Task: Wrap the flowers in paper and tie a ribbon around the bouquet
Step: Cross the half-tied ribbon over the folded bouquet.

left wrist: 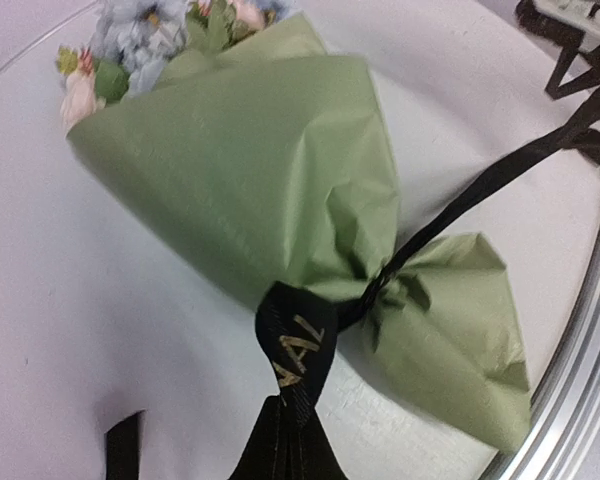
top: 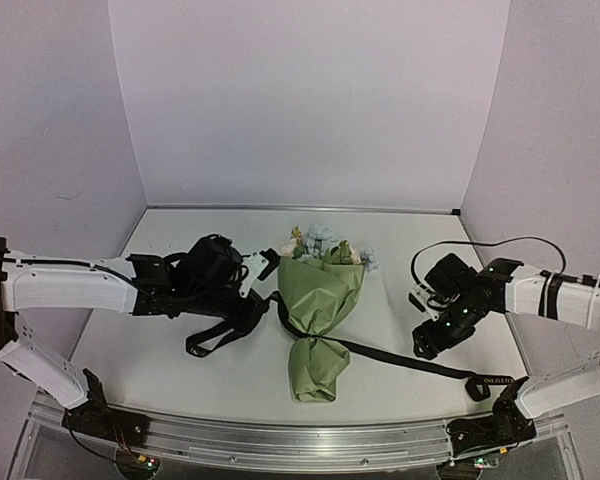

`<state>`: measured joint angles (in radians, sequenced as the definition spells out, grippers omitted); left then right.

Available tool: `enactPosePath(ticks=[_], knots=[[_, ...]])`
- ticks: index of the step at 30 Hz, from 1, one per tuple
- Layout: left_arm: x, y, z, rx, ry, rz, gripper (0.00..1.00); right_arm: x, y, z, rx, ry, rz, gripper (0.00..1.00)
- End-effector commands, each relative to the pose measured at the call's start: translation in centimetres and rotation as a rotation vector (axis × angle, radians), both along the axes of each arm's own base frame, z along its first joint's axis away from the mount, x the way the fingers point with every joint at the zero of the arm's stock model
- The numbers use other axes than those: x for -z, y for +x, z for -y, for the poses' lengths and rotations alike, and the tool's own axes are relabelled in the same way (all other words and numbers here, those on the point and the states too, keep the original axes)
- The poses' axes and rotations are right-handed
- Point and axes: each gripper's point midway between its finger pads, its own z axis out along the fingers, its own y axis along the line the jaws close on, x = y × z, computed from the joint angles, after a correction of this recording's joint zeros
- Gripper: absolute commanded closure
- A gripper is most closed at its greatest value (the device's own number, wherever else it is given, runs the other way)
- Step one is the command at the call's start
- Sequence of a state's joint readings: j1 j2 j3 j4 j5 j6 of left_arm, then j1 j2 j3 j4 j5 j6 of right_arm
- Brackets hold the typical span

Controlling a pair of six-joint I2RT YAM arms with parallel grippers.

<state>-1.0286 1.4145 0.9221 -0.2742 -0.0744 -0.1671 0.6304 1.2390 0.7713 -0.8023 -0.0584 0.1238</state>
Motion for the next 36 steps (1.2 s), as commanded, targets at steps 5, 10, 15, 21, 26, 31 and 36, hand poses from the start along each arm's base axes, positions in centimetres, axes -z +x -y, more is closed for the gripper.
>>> enactPosePath(ticks=[5, 10, 15, 21, 26, 31, 36], knots=[[-4.3, 2.5, 8.4, 0.218, -0.121, 0.170, 1.00, 1.9, 1.5, 1.7, 0.046, -0.111, 0.066, 0.29], [-4.7, 2.5, 11.1, 0.290, -0.188, 0.178, 1.00, 3.7, 0.7, 2.9, 0.142, -0.131, 0.058, 0.30], [-3.9, 2.0, 12.5, 0.354, -0.214, 0.159, 1.00, 5.9, 0.1, 2.9, 0.231, -0.095, 0.039, 0.31], [-3.8, 0.5, 12.9, 0.420, -0.250, 0.110, 1.00, 7.6, -0.6, 3.0, 0.307, -0.071, 0.021, 0.34], [-4.1, -0.1, 13.1, 0.445, -0.275, 0.096, 1.00, 8.2, -0.8, 3.1, 0.324, -0.087, 0.016, 0.38], [-4.2, -0.3, 13.2, 0.457, -0.279, 0.093, 1.00, 8.4, -1.0, 2.7, 0.328, -0.103, 0.012, 0.49], [-3.6, -0.4, 13.3, 0.476, -0.271, 0.095, 1.00, 8.7, -1.2, 2.3, 0.336, -0.105, -0.001, 0.69]])
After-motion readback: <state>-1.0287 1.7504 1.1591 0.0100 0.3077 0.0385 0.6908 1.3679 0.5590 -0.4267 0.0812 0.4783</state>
